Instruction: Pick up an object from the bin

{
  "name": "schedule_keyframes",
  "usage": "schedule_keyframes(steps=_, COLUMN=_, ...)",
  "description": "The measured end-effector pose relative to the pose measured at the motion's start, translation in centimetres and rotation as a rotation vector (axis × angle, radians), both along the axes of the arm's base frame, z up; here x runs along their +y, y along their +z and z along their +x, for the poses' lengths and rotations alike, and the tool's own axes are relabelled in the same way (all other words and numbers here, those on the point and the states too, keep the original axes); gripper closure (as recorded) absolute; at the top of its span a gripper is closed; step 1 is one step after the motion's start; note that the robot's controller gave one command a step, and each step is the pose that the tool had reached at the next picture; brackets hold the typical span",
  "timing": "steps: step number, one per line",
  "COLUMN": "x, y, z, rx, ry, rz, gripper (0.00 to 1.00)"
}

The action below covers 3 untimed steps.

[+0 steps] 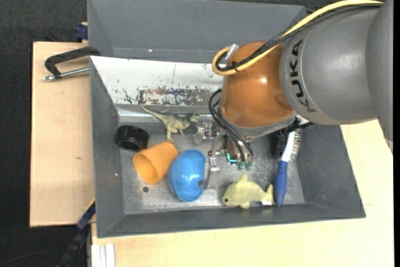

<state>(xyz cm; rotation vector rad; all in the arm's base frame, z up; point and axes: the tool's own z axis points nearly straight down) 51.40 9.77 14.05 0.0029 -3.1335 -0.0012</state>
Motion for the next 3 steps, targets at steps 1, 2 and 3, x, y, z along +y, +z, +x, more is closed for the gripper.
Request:
schedule_keyframes(steps=1, x=4.7, y=-7.0, z=-1.5, rx=-0.009, ry=0.186, rz=0.002, gripper=0.00)
schedule_keyframes(steps=2, x=4.6, y=-6.9, z=-1.4, rx=-0.014, ry=0.183, rz=0.002, gripper=1.00)
schedule_keyframes(steps=3, x=4.6, y=14.7, z=0.6, rx=-0.024, ry=0.408, rz=0.003, gripper=1.00)
